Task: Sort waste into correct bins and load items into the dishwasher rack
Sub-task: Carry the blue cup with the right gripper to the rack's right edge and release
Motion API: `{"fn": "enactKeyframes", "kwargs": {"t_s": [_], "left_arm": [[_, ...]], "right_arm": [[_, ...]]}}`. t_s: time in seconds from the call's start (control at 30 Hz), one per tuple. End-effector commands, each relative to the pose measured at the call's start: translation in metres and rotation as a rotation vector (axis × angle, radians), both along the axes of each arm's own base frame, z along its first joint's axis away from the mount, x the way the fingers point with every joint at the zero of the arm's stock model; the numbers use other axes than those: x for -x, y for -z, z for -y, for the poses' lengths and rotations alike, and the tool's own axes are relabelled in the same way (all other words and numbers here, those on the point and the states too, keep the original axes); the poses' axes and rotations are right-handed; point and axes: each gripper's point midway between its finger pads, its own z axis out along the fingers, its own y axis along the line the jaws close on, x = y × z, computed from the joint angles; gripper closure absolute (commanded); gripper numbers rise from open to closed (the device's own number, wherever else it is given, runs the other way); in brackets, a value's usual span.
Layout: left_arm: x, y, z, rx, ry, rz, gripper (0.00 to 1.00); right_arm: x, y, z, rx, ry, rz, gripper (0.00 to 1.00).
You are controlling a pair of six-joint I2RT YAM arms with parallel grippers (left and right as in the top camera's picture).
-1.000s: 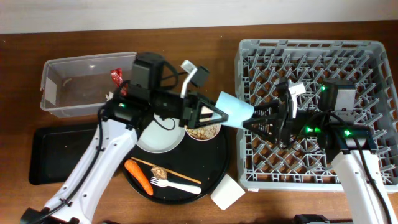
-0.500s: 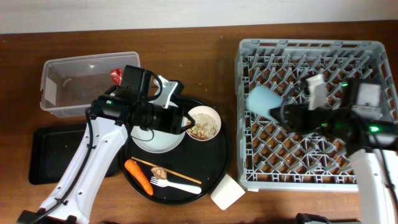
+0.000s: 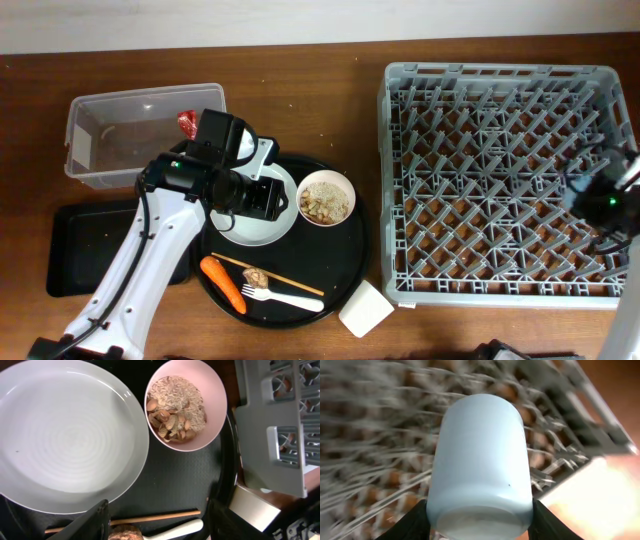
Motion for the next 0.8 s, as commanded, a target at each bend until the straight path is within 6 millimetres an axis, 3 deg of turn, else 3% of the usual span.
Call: {"fn": "enactKeyframes", "kwargs": {"t_s": [0.0,0.23,0.47,0.53,0.6,0.77], "left_arm": [[-0.001,-0.001,-0.003,-0.015,0.005,0.014,0.38],[-0.002,-0.001,-0.003,-0.015,0.005,0.014,0.38],[-0.002,-0.001,-0.003,-0.015,0.005,0.014,0.38],[-0.002,-0.001,-0.003,-0.014,0.005,0.014,0.38],[-0.002,-0.001,-0.003,-0.014,0.005,0.015,0.38],[-0.002,-0.001,-0.003,-0.014,0.005,0.015,0.38]], "right_arm": [[0.016,0.016,0.032,0.015,0.166,-0.097,0.68],[0.029,0.048,0.052,-0.058,0.281,-0.182,0.68],[0.017,0.076,0.05,-0.143,0.263,-0.221,0.68],[0.015,0.081,0.048,-0.167,0.258,-0.224,0.67],[0.011,0.082,0.043,-0.198,0.245,-0.206,0.57],[0.007,0.082,0.037,-0.233,0.234,-0.186,0.65]]}}
